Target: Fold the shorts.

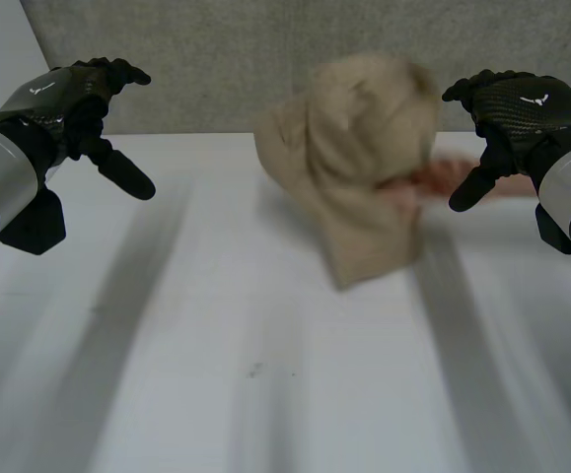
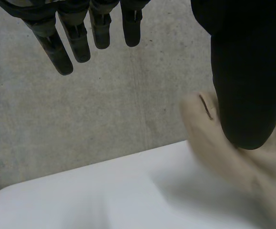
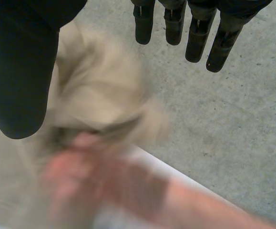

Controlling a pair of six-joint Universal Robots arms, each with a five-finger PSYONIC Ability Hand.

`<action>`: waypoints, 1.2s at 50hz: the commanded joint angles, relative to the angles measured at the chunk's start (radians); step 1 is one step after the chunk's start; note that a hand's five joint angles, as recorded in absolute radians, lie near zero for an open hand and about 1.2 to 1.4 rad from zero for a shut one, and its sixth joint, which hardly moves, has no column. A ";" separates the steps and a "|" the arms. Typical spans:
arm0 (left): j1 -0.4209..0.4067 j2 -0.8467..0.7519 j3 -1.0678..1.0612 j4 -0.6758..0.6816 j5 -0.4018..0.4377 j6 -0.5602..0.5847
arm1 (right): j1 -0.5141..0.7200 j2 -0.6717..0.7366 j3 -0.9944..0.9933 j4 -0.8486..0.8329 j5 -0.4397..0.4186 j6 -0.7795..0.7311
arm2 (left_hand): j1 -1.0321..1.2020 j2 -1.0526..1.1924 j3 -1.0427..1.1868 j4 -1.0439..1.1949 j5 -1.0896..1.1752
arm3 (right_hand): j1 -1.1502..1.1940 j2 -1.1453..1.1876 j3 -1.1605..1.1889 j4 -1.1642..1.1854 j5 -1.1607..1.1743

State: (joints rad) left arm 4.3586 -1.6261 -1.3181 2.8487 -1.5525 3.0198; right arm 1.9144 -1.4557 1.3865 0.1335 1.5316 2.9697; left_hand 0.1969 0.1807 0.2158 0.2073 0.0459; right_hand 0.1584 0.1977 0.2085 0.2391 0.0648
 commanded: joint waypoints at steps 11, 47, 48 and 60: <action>-0.002 -0.008 -0.026 0.060 0.002 0.008 | 0.002 -0.003 0.002 -0.012 -0.004 0.000 | -0.022 -0.006 -0.041 -0.033 -0.046 | 0.016 -0.023 -0.034 -0.065 -0.065; -0.274 -0.708 0.302 0.316 -0.058 0.238 | -0.018 0.415 0.000 -0.078 -0.134 -0.237 | 0.040 0.056 0.021 0.030 0.017 | 0.038 -0.001 -0.012 -0.043 -0.043; -0.283 -0.748 0.328 0.319 -0.055 0.261 | -0.018 0.428 0.000 -0.089 -0.134 -0.219 | 0.040 0.056 0.021 0.030 0.017 | 0.050 0.011 0.000 -0.031 -0.031; -0.317 -0.891 0.427 0.380 -0.063 0.277 | -0.012 0.502 0.008 -0.219 -0.125 -0.092 | 1.199 1.215 1.180 1.189 1.175 | 1.238 1.199 1.188 1.157 1.157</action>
State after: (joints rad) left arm 4.0451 -2.5027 -0.8972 3.2026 -1.6106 3.3064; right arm 1.9005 -0.9540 1.3886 -0.0388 1.4027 2.8553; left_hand 0.7720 0.7351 0.7324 0.7170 0.5287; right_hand 0.5992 0.6895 0.6824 0.6822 0.4891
